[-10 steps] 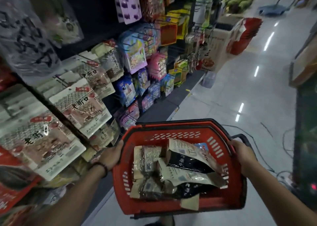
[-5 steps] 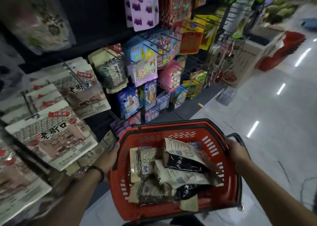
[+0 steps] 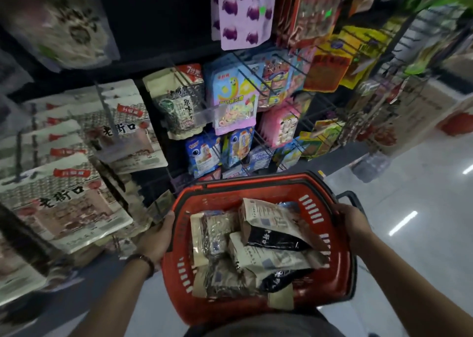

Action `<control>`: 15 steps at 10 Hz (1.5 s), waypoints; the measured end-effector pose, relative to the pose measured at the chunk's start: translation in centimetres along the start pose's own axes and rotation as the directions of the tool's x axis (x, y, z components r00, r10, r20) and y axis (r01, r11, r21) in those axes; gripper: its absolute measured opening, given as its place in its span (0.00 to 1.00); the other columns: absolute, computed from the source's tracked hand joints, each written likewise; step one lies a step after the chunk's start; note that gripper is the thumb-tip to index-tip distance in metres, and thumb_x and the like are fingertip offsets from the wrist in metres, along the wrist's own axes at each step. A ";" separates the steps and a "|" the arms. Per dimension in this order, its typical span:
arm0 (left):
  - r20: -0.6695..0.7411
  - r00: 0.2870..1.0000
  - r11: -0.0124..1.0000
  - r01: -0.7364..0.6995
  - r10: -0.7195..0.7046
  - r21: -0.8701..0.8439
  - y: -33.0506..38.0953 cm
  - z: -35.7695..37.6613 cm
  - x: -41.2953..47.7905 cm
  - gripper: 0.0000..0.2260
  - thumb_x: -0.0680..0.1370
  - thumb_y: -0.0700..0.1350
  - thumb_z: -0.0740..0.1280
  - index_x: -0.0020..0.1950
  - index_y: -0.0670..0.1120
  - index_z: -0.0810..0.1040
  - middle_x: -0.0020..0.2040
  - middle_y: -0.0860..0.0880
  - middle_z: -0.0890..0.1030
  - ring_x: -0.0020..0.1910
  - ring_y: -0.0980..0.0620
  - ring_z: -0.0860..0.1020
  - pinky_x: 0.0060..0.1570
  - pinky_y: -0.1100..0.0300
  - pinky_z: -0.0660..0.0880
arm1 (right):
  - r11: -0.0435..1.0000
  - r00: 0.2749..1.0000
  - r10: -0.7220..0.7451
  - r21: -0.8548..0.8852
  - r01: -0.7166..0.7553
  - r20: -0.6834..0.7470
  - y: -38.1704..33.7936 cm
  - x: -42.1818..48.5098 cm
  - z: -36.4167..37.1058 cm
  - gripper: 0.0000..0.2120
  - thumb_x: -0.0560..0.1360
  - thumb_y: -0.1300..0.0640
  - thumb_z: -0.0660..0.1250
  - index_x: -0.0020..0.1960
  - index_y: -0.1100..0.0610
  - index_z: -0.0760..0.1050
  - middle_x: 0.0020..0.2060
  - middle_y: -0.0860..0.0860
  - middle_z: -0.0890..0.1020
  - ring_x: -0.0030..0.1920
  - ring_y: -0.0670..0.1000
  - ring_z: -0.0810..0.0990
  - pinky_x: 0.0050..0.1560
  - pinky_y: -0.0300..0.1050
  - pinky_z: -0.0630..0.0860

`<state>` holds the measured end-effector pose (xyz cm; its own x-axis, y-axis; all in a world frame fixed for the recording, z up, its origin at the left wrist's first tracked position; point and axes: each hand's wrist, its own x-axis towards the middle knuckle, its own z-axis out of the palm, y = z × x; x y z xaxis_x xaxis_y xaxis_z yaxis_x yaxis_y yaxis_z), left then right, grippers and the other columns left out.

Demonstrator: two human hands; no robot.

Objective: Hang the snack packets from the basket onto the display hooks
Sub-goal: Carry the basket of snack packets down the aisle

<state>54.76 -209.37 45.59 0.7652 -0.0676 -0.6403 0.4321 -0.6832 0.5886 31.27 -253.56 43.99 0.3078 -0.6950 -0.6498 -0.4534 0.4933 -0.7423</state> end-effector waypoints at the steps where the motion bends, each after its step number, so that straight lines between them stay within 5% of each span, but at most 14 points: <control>1: -0.078 0.996 0.999 -0.036 0.035 -0.014 0.5 0.5 0.0 0.38 0.76 0.81 0.49 0.63 0.56 0.84 0.56 0.41 0.88 0.52 0.38 0.85 0.60 0.46 0.81 | 0.994 0.997 -0.069 -0.085 0.066 -0.039 -1.9 -1.5 1.7 0.15 0.70 0.56 0.69 0.49 0.65 0.85 0.34 0.59 0.86 0.37 0.62 0.84 0.48 0.59 0.81; 3: -0.160 0.987 0.999 -0.001 -0.005 -0.038 -0.7 0.7 0.5 0.43 0.75 0.82 0.47 0.68 0.55 0.83 0.65 0.42 0.85 0.59 0.36 0.82 0.64 0.43 0.78 | 0.981 0.992 -0.121 -0.150 0.124 0.029 -4.0 -1.1 4.8 0.09 0.77 0.56 0.68 0.45 0.61 0.84 0.36 0.58 0.87 0.42 0.63 0.85 0.52 0.61 0.81; 4: -0.190 0.981 0.998 0.036 -0.043 -0.043 -0.8 1.0 -0.1 0.38 0.79 0.78 0.48 0.70 0.54 0.81 0.67 0.42 0.83 0.63 0.36 0.81 0.62 0.46 0.76 | 0.969 0.990 -0.108 -0.211 0.125 0.092 -4.0 1.4 5.6 0.15 0.70 0.49 0.73 0.47 0.61 0.86 0.41 0.60 0.89 0.47 0.65 0.87 0.59 0.66 0.83; 6: -0.236 0.955 0.973 0.140 -0.182 -0.183 -5.7 3.7 -0.5 0.47 0.68 0.87 0.48 0.62 0.55 0.86 0.54 0.46 0.89 0.54 0.40 0.85 0.61 0.43 0.80 | 0.957 0.951 0.096 -0.290 -0.008 0.293 -3.4 8.1 7.1 0.22 0.71 0.50 0.73 0.59 0.63 0.86 0.55 0.66 0.87 0.56 0.70 0.86 0.67 0.73 0.77; 7: -0.355 0.902 0.959 0.175 -0.248 -0.225 -6.0 7.5 -2.4 0.41 0.75 0.81 0.51 0.61 0.52 0.86 0.55 0.46 0.88 0.56 0.39 0.84 0.61 0.45 0.78 | 0.917 0.926 0.187 -0.397 -0.045 0.327 -2.0 12.5 8.0 0.29 0.61 0.50 0.80 0.59 0.62 0.86 0.56 0.66 0.87 0.58 0.70 0.86 0.66 0.75 0.77; 8: -0.442 0.834 0.935 0.223 -0.330 -0.276 -6.2 11.9 -2.7 0.30 0.82 0.71 0.56 0.43 0.49 0.83 0.40 0.52 0.84 0.47 0.40 0.81 0.50 0.49 0.74 | 0.856 0.918 0.249 -0.513 -0.060 0.308 -0.7 16.3 8.4 0.27 0.57 0.51 0.79 0.55 0.60 0.88 0.52 0.63 0.89 0.53 0.68 0.88 0.61 0.74 0.80; 9: -0.454 0.795 0.909 0.284 -0.401 -0.306 -7.0 16.4 -2.0 0.33 0.79 0.74 0.55 0.41 0.46 0.81 0.39 0.47 0.84 0.45 0.39 0.80 0.47 0.47 0.75 | 0.744 0.929 0.226 -0.668 0.030 0.293 -0.3 17.7 7.7 0.12 0.71 0.53 0.75 0.47 0.62 0.86 0.38 0.56 0.86 0.40 0.60 0.85 0.51 0.58 0.84; 11: -0.343 0.793 0.852 0.388 -0.503 -0.351 -8.9 23.6 3.1 0.39 0.74 0.81 0.51 0.47 0.48 0.84 0.48 0.43 0.87 0.47 0.39 0.84 0.56 0.42 0.81 | 0.651 0.953 0.168 -0.754 0.084 0.251 2.9 23.4 6.8 0.13 0.79 0.52 0.69 0.38 0.56 0.81 0.32 0.53 0.82 0.34 0.54 0.80 0.39 0.48 0.78; 12: -0.285 0.815 0.850 0.409 -0.504 -0.332 -10.2 26.7 6.2 0.37 0.74 0.80 0.50 0.51 0.52 0.83 0.52 0.43 0.87 0.50 0.38 0.83 0.59 0.42 0.80 | 0.635 0.962 0.216 -0.773 -0.009 0.166 6.5 27.9 5.3 0.15 0.70 0.44 0.71 0.38 0.55 0.87 0.35 0.56 0.87 0.40 0.60 0.86 0.51 0.60 0.82; 15: -0.281 0.859 0.901 0.384 -0.428 -0.201 -15.1 36.7 19.6 0.32 0.80 0.72 0.54 0.60 0.49 0.84 0.58 0.41 0.87 0.52 0.40 0.80 0.54 0.49 0.75 | 0.626 0.960 0.192 -0.779 0.042 0.206 17.0 44.1 6.1 0.17 0.69 0.43 0.70 0.46 0.56 0.85 0.48 0.59 0.88 0.48 0.61 0.87 0.57 0.63 0.84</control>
<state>45.66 -227.04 6.01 0.6061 0.4385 -0.6636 0.7790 -0.4959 0.3838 42.18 -272.65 1.71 0.3804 -0.4647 -0.7996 -0.9224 -0.1279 -0.3645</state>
